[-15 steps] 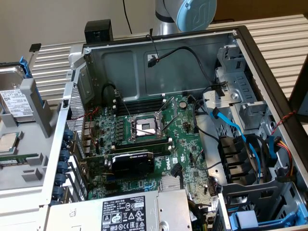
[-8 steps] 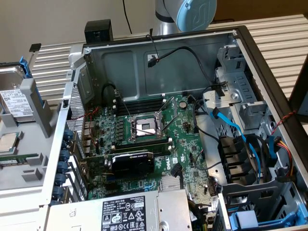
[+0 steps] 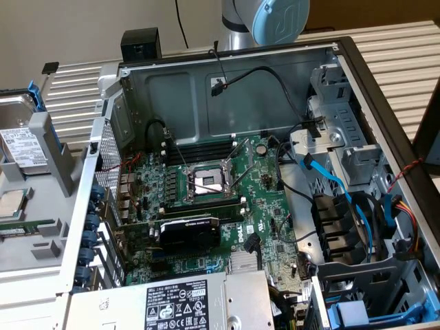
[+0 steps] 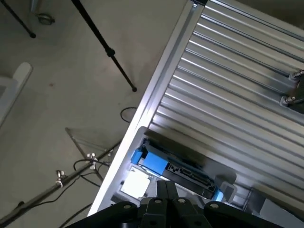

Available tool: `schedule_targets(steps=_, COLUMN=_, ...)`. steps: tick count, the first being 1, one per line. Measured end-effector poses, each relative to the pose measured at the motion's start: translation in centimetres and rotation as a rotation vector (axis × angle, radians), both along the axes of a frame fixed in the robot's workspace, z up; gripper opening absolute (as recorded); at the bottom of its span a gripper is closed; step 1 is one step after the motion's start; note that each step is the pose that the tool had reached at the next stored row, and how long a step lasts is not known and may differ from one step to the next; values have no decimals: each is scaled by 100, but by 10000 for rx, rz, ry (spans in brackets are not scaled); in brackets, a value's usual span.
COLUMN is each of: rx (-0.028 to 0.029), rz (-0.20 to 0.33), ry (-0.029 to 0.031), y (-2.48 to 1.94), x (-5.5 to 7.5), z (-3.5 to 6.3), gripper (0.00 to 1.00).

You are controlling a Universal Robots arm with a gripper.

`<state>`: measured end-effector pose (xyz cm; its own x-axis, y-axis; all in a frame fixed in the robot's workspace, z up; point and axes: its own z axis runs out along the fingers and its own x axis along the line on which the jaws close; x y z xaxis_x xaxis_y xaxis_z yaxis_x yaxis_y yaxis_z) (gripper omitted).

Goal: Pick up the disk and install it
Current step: 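Pick up the disk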

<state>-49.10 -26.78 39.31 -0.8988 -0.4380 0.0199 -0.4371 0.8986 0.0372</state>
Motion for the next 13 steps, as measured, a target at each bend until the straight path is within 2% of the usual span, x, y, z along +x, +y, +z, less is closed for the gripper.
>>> schedule_targets(steps=13, rx=0, rz=2371, ry=0, y=0, x=0, z=-6, gripper=11)
